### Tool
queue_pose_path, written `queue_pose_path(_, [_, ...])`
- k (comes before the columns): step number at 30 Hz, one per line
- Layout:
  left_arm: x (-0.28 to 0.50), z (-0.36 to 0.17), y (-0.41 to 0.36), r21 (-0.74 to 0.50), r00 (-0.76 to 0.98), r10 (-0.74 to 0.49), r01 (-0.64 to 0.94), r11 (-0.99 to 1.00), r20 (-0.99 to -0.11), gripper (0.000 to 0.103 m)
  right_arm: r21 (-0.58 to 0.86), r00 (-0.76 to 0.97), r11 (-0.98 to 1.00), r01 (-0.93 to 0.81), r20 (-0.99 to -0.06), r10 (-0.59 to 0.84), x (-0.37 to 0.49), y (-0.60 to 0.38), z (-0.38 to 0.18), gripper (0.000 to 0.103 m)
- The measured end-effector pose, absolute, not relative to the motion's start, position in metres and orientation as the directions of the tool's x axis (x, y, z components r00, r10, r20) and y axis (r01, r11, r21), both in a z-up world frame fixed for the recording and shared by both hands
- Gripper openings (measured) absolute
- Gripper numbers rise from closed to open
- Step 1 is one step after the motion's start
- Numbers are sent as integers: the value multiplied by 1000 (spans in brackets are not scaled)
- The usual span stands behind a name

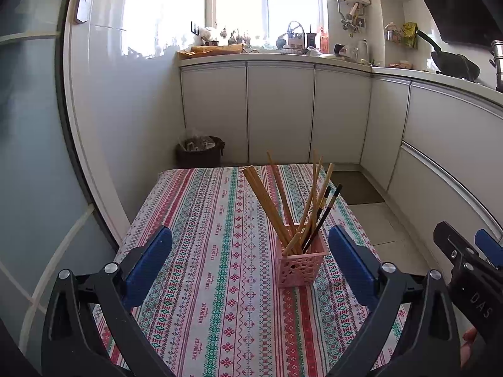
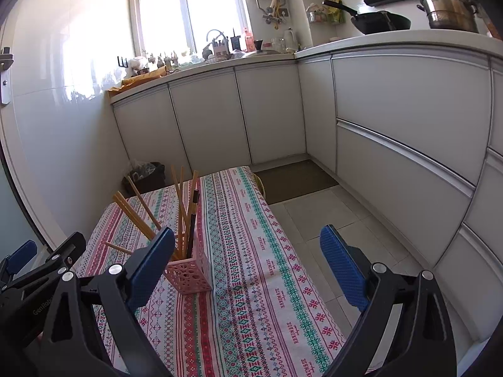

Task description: Organize utensils

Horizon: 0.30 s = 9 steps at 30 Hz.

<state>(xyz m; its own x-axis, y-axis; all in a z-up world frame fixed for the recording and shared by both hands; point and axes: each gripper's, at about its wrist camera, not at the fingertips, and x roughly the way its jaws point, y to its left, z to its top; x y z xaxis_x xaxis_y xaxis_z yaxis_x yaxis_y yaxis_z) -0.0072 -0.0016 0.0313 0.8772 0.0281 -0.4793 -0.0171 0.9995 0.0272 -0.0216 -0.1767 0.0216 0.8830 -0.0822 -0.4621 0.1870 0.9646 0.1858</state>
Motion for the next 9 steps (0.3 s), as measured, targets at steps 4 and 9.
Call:
queue_pose_path(4, [-12,39,7,-56,899,-27,2,998,-436,36,191,885,963,188,-459,-81,-24,-177,22,91])
queue_pose_path(9, [-22,47,1,-35,927,-40,29,999,-374,90,198,889,961,193,-449,-87,-26,-180,23,91])
